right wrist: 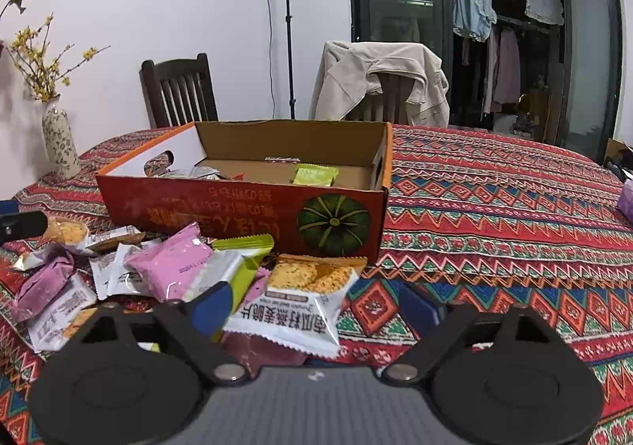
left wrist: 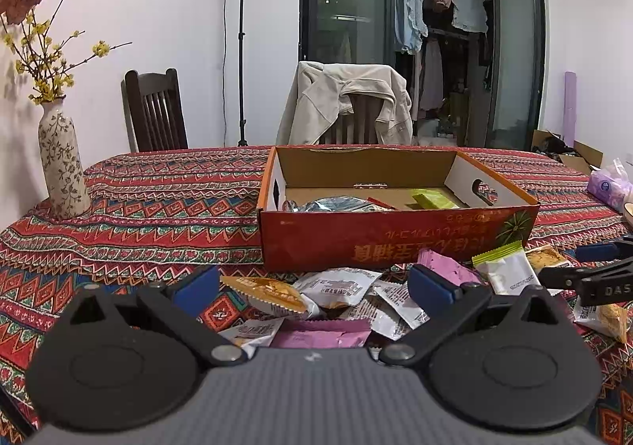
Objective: Organize snacks
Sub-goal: 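Move the right tool back to the pile and grasp a cracker packet, then grasp a second cracker packet with the left tool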
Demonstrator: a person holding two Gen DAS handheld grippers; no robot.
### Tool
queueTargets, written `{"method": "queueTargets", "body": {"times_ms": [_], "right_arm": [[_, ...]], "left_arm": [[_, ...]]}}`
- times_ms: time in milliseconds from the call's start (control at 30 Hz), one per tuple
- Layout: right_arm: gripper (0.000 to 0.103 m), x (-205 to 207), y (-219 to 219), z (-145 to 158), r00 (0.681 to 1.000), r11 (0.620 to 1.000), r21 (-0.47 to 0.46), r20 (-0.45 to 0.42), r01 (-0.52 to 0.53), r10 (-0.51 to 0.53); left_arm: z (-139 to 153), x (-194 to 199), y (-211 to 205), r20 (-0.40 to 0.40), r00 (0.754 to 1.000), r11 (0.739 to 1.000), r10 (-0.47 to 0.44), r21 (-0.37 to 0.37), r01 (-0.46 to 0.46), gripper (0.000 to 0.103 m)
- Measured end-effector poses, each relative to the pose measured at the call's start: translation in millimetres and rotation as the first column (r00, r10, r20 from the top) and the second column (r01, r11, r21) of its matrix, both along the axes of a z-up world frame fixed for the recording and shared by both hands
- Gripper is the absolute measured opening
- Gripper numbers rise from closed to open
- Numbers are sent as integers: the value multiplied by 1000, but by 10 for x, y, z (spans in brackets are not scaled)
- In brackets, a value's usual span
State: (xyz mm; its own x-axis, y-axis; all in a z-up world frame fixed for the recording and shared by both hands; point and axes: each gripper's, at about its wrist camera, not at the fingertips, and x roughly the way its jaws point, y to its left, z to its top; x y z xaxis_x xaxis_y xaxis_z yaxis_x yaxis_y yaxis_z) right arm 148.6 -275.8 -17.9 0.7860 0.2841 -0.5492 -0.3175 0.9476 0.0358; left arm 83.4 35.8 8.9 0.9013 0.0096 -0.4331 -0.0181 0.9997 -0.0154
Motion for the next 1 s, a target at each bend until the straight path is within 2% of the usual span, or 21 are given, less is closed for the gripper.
{"method": "queueTargets", "body": {"times_ms": [67, 133, 167, 233, 300, 700, 1000], "right_arm": [[80, 56, 45, -20, 1000, 1000, -16, -16, -2, 2], [69, 107, 73, -54, 999, 1000, -18, -34, 3, -3], [66, 125, 75, -71, 999, 1000, -15, -44, 2, -3], [54, 146, 72, -113, 998, 1000, 2, -62, -8, 8], [48, 125, 54, -117, 998, 1000, 21, -55, -11, 12], [45, -90, -69, 42, 997, 996, 77, 70, 37, -42], [45, -169, -62, 71, 996, 995, 92, 82, 22, -29]], "left_arm": [[-12, -7, 11, -4, 1000, 1000, 2, -5, -2, 103], [-24, -13, 21, -7, 1000, 1000, 6, -6, -6, 103], [-32, -16, 33, -10, 1000, 1000, 9, -9, -9, 103], [-46, -14, 60, -18, 1000, 1000, 10, -20, -11, 103], [-62, -14, 70, -26, 1000, 1000, 17, -17, -18, 103], [-151, 69, 142, -104, 993, 998, 59, -3, -60, 103], [-240, 225, 470, -205, 972, 993, 114, 10, -114, 103]]}}
